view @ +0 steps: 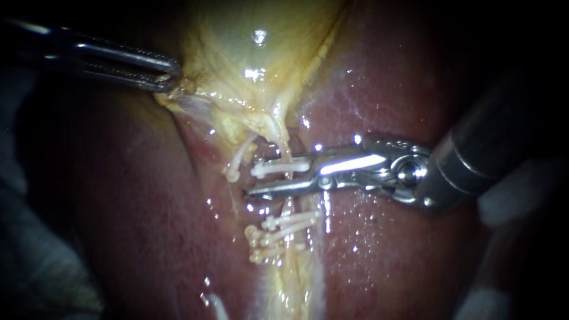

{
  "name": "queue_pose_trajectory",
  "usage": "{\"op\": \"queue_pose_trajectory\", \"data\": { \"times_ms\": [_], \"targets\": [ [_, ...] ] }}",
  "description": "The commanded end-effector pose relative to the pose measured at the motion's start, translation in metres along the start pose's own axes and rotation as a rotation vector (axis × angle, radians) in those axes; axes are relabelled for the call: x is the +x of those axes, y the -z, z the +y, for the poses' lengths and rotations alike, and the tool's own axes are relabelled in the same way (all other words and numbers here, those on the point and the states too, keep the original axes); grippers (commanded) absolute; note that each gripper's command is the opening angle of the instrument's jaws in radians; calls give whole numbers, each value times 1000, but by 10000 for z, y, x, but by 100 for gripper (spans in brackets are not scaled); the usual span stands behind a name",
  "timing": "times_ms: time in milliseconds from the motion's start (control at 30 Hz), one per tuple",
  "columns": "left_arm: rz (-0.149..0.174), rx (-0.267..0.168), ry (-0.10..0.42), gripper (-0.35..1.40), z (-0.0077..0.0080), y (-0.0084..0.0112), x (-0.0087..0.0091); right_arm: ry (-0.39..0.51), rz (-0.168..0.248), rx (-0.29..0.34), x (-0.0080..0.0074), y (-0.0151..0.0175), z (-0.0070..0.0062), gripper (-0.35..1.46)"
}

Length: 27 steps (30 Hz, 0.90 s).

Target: Going back third clip right tube

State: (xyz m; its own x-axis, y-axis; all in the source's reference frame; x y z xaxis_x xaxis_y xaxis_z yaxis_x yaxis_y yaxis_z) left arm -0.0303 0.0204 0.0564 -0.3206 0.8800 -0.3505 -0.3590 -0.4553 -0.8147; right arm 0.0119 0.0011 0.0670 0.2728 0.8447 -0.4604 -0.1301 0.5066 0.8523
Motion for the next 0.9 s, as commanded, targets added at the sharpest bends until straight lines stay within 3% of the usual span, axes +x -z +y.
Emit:
{"op": "queue_pose_trajectory", "data": {
  "times_ms": [33, 367, 667, 900],
  "targets": [
    [0, 0, 0, -35, 1, 0, 0, -2, -1, 2, 0, 2, 0, 44],
    [0, 0, 0, -35, 1, 0, 0, 4, 1, -7, -3, 11, 8, 44],
    [0, 0, 0, -35, 1, 1, 0, 197, -7, -4, -5, 36, -12, 45],
    [0, 0, 0, -35, 1, 1, 0, 366, -36, -96, -3, 61, -21, 47]
  ]
}}
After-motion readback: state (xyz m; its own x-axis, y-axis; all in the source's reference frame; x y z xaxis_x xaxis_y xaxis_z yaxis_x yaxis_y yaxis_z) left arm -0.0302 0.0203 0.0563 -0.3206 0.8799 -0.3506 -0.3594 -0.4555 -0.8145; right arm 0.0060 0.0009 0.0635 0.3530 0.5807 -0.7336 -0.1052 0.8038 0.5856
